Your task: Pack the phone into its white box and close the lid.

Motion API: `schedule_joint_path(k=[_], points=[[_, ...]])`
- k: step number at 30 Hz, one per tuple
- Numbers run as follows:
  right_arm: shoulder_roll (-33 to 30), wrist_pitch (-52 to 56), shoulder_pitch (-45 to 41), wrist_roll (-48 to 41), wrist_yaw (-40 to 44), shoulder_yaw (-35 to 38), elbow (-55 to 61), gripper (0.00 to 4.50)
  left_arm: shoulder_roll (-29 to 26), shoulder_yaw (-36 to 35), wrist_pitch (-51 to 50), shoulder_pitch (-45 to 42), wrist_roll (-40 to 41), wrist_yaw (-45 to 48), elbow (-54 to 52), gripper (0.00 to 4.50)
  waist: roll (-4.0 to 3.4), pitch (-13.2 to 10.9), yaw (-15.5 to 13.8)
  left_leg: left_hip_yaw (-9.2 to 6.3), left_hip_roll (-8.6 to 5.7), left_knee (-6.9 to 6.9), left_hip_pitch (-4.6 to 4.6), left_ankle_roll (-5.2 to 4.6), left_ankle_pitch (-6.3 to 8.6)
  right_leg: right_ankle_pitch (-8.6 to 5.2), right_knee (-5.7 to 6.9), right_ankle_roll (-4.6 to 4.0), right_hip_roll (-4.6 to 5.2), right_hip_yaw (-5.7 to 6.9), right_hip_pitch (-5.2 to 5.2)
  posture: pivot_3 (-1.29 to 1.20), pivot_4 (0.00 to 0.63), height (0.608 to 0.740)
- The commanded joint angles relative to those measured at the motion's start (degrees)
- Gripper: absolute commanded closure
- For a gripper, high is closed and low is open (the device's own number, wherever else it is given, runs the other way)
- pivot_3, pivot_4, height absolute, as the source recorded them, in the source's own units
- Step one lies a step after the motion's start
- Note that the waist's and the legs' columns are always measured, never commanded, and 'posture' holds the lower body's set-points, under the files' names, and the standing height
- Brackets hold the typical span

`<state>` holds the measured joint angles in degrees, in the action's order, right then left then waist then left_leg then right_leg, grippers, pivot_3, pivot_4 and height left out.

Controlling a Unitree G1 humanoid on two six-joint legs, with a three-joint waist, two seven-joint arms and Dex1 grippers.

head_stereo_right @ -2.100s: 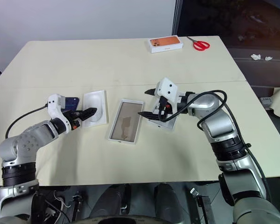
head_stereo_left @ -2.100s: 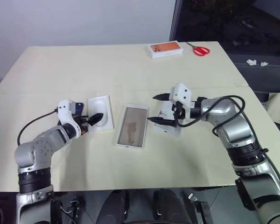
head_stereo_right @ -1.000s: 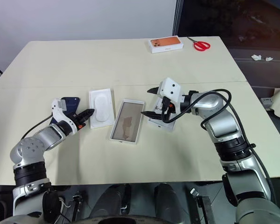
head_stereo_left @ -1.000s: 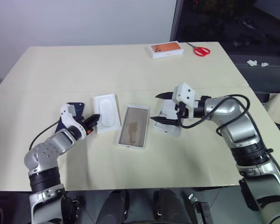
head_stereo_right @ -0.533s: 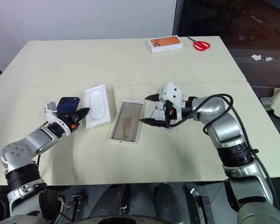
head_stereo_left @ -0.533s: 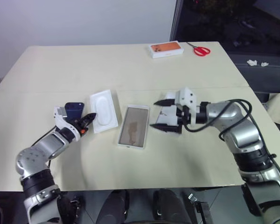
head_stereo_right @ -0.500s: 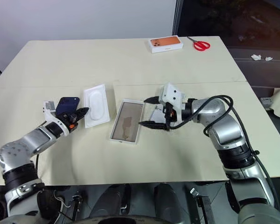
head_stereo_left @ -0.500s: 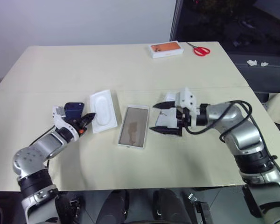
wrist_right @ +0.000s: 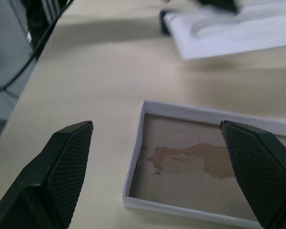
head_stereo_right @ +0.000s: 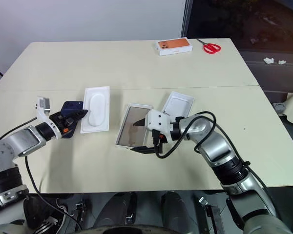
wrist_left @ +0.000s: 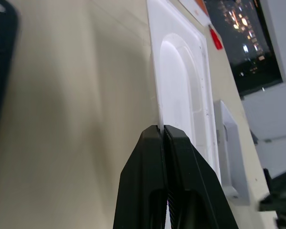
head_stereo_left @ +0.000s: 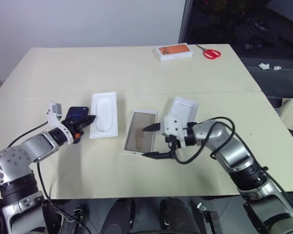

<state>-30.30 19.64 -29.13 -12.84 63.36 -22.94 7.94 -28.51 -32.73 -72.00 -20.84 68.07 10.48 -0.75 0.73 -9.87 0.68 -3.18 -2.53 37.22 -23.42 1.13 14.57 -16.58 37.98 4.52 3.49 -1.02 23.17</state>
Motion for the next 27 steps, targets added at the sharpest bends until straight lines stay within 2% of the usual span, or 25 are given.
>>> schedule_joint_path(k=[1,4,6,8,13,14,21,27], points=[[2.1,-3.7,-0.4,1.4,0.4,-0.9,-3.2,0.0,-1.2,-0.2,0.7,-0.1,1.1,1.3,-1.8,4.45,0.0,0.0,0.0,0.0,0.0,0.0,0.0,0.19,-0.11,0.0,0.0,0.0,0.0,0.0,0.0,0.0,0.15,0.74],[5.5,-3.2,-1.1,0.7,0.0,-1.2,-5.4,0.0,-1.7,0.3,1.1,0.1,0.3,1.7,-1.7,4.45,0.0,0.0,0.3,0.0,0.02,-0.06,0.01,0.21,-0.12,0.0,0.01,0.0,-0.03,-0.01,0.04,0.0,0.15,0.74],[6.6,-4.4,-1.4,2.3,-0.4,-2.0,-6.9,0.57,-1.8,0.2,1.4,-0.1,0.4,1.6,-1.4,4.5,0.01,0.0,0.3,-0.01,0.03,-0.09,0.01,0.23,-0.13,0.0,0.01,0.0,-0.04,-0.01,0.07,0.0,0.15,0.74],[5.9,-7.5,-0.9,5.4,0.2,-3.7,-8.5,1.38,-1.9,0.3,1.7,-0.3,0.2,1.6,-1.2,4.5,0.01,0.0,0.2,-0.01,0.02,-0.09,0.01,0.23,-0.13,0.0,0.01,0.0,-0.04,-0.01,0.06,0.0,0.15,0.74],[5.0,-11.5,0.1,8.0,0.9,-4.2,-10.3,4.08,-1.9,0.5,1.9,-0.3,0.5,1.8,-1.0,4.5,0.04,0.0,0.0,-0.01,-0.01,-0.07,0.0,0.23,-0.13,0.0,0.0,0.0,-0.01,0.01,0.03,0.0,0.15,0.74],[4.9,-11.9,-0.1,8.3,0.9,-4.1,-10.6,4.45,-1.9,0.5,1.8,-0.2,0.6,1.8,-0.9,4.5,0.05,0.0,0.0,-0.01,-0.01,-0.07,0.0,0.23,-0.13,0.0,0.0,0.0,-0.01,0.0,0.04,0.0,0.15,0.74],[5.5,-15.1,-2.5,10.7,0.0,-3.3,-12.9,4.45,-1.4,1.0,2.6,-0.6,0.5,1.7,-0.5,4.5,0.06,0.0,0.1,-0.03,0.01,-0.08,0.02,0.23,-0.13,0.0,0.01,0.0,-0.04,0.01,0.04,0.0,0.15,0.74],[10.7,-12.9,-7.0,11.1,-5.8,-0.8,-15.8,4.45,-0.1,2.0,3.7,-0.9,0.0,1.3,-1.1,4.5,0.05,0.0,0.2,-0.04,0.02,-0.09,0.02,0.31,-0.18,0.0,0.03,0.0,-0.04,0.0,0.08,0.0,0.15,0.74]])
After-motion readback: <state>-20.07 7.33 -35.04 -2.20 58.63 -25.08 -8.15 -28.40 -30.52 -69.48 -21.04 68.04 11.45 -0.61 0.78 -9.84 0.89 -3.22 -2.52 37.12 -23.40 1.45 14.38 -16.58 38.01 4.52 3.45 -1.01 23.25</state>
